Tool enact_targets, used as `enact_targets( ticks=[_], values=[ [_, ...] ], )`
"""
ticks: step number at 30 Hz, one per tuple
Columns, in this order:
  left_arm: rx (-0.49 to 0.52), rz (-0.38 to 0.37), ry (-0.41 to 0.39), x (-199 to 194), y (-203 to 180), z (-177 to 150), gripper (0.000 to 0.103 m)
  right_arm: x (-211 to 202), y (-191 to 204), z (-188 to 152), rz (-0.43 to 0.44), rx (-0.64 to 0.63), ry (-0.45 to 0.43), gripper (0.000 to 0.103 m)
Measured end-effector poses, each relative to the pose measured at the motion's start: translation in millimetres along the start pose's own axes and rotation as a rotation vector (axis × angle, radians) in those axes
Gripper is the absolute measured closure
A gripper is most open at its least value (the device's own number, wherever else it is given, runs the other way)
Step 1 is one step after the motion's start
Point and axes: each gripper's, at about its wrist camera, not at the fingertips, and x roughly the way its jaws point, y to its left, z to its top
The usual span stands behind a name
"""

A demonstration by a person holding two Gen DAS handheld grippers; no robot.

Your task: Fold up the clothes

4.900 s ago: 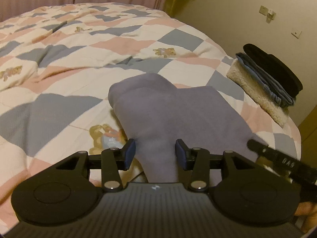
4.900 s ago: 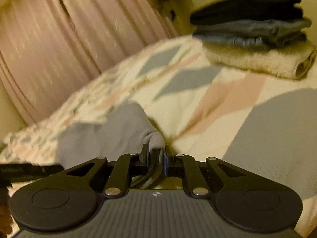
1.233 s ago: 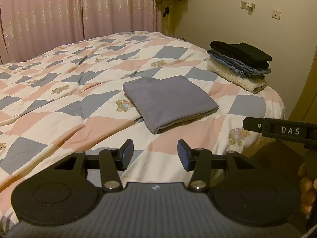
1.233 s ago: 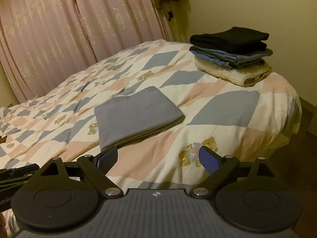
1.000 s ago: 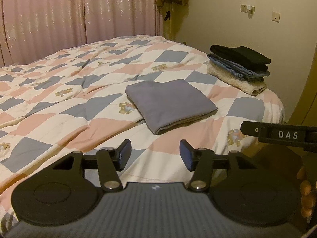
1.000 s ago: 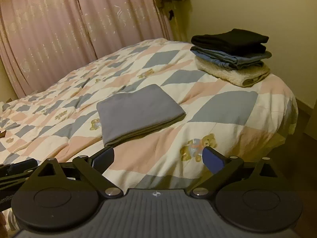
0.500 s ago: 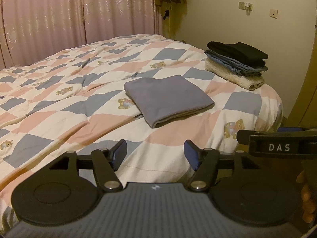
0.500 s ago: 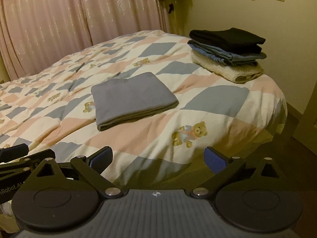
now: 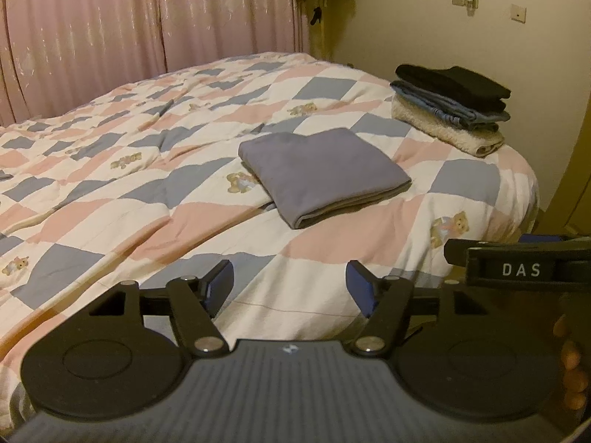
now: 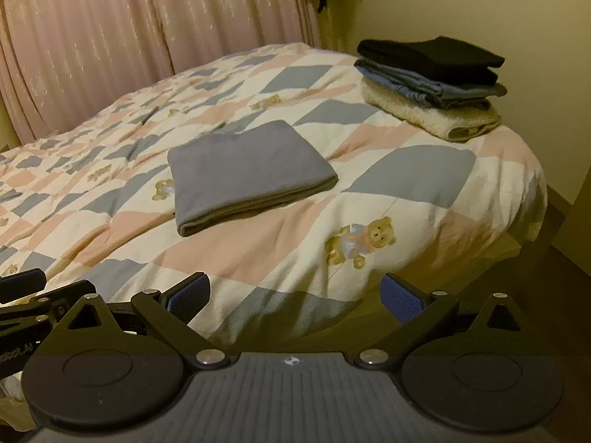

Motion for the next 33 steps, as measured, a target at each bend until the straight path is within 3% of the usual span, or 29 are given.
enact_targets(
  ticks=[8,12,19,24,29,33],
  values=[
    [-0.008,0.002,0.088,42,4,4,0.039,41,-12,8,-0.011,0.005,0.076,0.002],
    [-0.026,0.005,0.131,66,9,10,0.039,53,-24,16,0.028,0.01,0.061,0.002],
    [-0.107,-0.01,0.164,106,34,35,0.035,78,-73,48,0.213,0.084,-0.017,0.002],
    [-0.23,-0.085,0.205,142,59,53,0.032,125,-106,85,0.38,0.15,0.04,0.003],
    [-0.374,-0.207,0.226,182,81,73,0.029,170,-109,127,0.457,0.085,0.093,0.004],
    [-0.455,-0.228,0.221,210,96,86,0.026,213,-109,156,0.506,0.052,0.146,0.004]
  ],
)
